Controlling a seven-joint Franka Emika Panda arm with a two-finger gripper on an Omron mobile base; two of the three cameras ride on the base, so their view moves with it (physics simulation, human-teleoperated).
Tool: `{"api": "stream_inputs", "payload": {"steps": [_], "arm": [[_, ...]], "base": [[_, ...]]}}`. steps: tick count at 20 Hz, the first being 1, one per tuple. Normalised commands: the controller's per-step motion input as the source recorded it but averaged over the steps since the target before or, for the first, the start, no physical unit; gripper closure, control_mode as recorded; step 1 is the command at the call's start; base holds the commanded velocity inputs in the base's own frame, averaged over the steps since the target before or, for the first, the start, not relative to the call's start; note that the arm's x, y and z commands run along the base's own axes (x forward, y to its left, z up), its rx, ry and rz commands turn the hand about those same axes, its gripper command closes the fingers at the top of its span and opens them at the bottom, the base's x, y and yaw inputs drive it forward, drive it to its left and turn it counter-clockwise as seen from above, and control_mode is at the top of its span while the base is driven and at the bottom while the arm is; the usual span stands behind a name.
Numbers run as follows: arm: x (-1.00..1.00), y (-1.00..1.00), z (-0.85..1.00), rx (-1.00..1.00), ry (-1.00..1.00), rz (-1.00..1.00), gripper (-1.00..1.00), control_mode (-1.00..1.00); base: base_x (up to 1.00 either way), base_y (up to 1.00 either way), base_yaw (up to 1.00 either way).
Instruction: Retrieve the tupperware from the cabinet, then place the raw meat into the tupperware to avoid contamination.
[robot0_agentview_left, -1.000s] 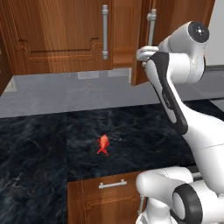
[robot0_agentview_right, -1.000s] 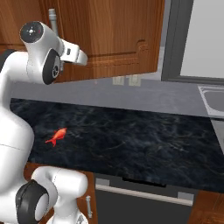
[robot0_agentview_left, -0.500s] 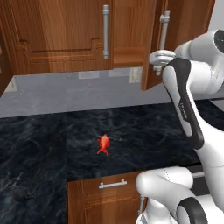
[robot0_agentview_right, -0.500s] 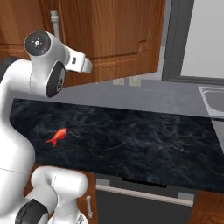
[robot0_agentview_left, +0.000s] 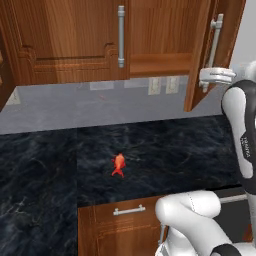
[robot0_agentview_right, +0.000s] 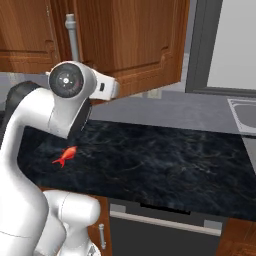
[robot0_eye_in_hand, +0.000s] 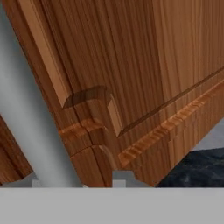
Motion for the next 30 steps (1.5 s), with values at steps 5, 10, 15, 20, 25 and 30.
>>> {"api": "stream_inputs", "payload": {"steps": [5,10,15,20,25,30], "arm": [[-0.39,-0.98,0.19,0.1,-0.12,0.08,1.0,-1.0],[-0.27,-0.55,0.08,0.09,-0.05,0.01,-1.0,-1.0],[0.0,-0.04,0.0,0.0,0.0,0.0,-1.0,-1.0],[-0.24,-0.02,0.0,0.0,0.0,0.0,-1.0,-1.0],[-0.75,-0.01,0.02,-0.02,0.02,0.0,-1.0,-1.0],[-0.72,0.09,0.01,-0.07,0.05,-0.01,-1.0,-1.0]], "base": [[0.0,0.0,0.0],[0.0,0.0,0.0],[0.0,0.0,0.0],[0.0,0.0,0.0],[0.0,0.0,0.0],[0.0,0.0,0.0]]}}
